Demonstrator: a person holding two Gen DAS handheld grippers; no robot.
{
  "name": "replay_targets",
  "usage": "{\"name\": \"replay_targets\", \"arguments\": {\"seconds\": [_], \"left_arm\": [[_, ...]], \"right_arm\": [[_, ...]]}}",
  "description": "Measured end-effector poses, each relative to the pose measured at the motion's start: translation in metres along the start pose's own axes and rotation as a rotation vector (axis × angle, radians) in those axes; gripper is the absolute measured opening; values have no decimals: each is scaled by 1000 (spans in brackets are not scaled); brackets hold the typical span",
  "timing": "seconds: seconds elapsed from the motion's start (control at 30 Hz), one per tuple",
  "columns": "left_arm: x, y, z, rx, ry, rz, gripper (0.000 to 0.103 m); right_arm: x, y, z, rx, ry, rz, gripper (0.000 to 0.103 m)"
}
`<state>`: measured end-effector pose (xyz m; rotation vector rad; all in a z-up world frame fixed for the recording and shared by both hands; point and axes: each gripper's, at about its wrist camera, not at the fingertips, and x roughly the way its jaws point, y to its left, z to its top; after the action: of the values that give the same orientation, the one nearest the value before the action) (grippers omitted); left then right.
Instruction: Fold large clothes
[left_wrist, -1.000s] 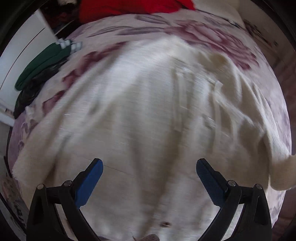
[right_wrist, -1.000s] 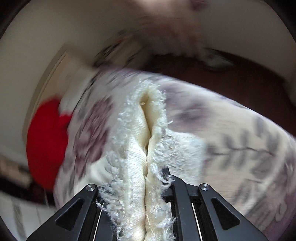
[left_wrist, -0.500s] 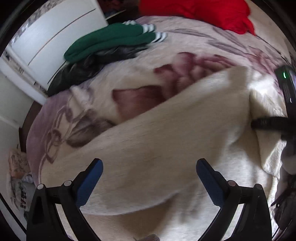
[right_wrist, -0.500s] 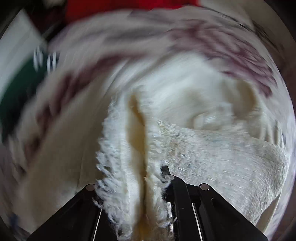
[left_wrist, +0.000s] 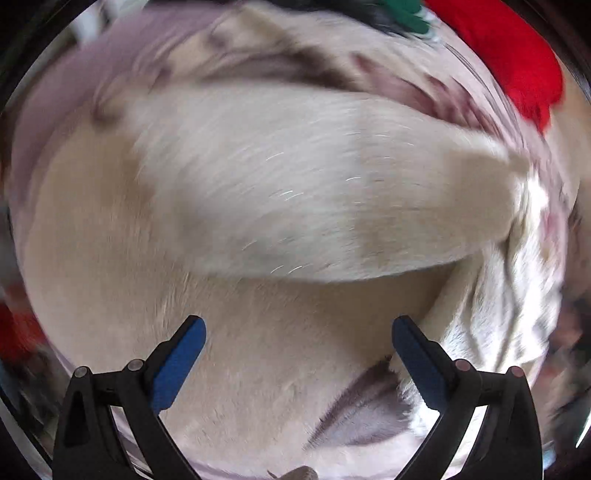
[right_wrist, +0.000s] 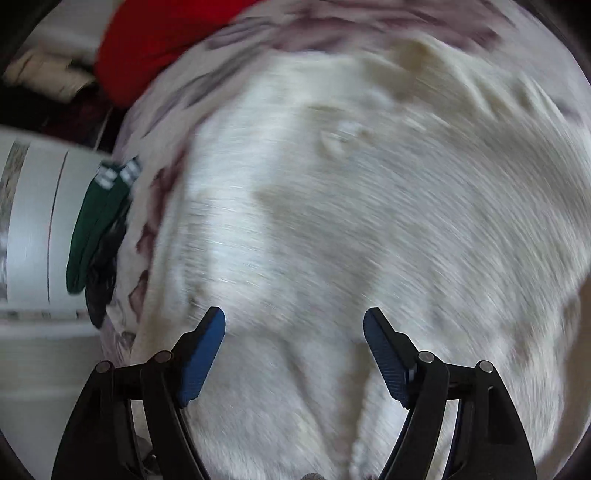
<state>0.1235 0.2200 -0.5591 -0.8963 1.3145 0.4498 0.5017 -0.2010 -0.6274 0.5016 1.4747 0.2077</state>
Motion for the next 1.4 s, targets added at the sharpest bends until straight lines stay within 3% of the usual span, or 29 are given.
{"name": "replay_targets", "arguments": {"seconds": [0.1, 0.17, 0.2, 0.23, 0.27, 0.3, 0.43, 0.5, 0.6, 0.77, 0.8, 0.87, 0.93, 1.03, 1.07, 1.13, 1.17, 1.23, 1.33, 1.4], "left_arm": [[2, 37, 13, -238, -42, -162, 102], [6, 48, 29, -341, -89, -241, 101], [9, 47, 42, -386, -125, -246, 85], [9, 44, 51, -400, -144, -235, 73], [6, 36, 66, -407, -168, -188, 44], [0, 26, 80, -397, -202, -140, 23], [-56, 1, 124, -348, -440, -40, 14], [-80, -7, 151, -326, -517, -42, 11], [-100, -14, 186, -302, -566, -68, 10], [-116, -8, 196, -234, -598, -98, 10], [-110, 1, 195, -242, -579, -107, 10], [-84, 18, 196, -288, -506, -121, 11], [-60, 48, 190, -377, -407, -151, 14], [-51, 95, 163, -488, -351, -207, 15], [-53, 114, 150, -542, -352, -221, 19], [-56, 141, 128, -629, -340, -279, 44], [-55, 148, 118, -665, -333, -318, 68], [-50, 154, 94, -707, -318, -437, 71], [-29, 129, 80, -674, -215, -526, 71], [-10, 104, 80, -630, -157, -546, 71]], "right_arm": [[9, -22, -3, 68, 15, -42, 79], [7, -36, -8, 95, 12, -50, 79], [7, -39, -12, 98, 7, -53, 79], [19, -39, -8, 97, 2, -66, 79], [21, -39, -13, 94, -3, -77, 79], [25, -37, -17, 84, -6, -102, 79], [36, -5, -29, 14, -30, -238, 79], [38, 12, -31, -21, -41, -262, 79], [43, 39, -28, -32, -64, -211, 79], [65, 89, -13, -83, -104, -89, 79], [79, 96, -10, -96, -75, -91, 79], [121, 103, -10, -119, 68, -141, 79], [127, 113, -14, -174, 61, -195, 80], [117, 117, -23, -218, 61, -179, 80], [116, 116, -24, -209, 69, -167, 80], [109, 101, -34, -168, 89, -138, 81], [105, 94, -39, -153, 94, -124, 81], [100, 87, -44, -147, 89, -106, 80], [81, 67, -50, -122, 81, -96, 80], [63, 46, -56, -80, 75, -76, 81]]}}
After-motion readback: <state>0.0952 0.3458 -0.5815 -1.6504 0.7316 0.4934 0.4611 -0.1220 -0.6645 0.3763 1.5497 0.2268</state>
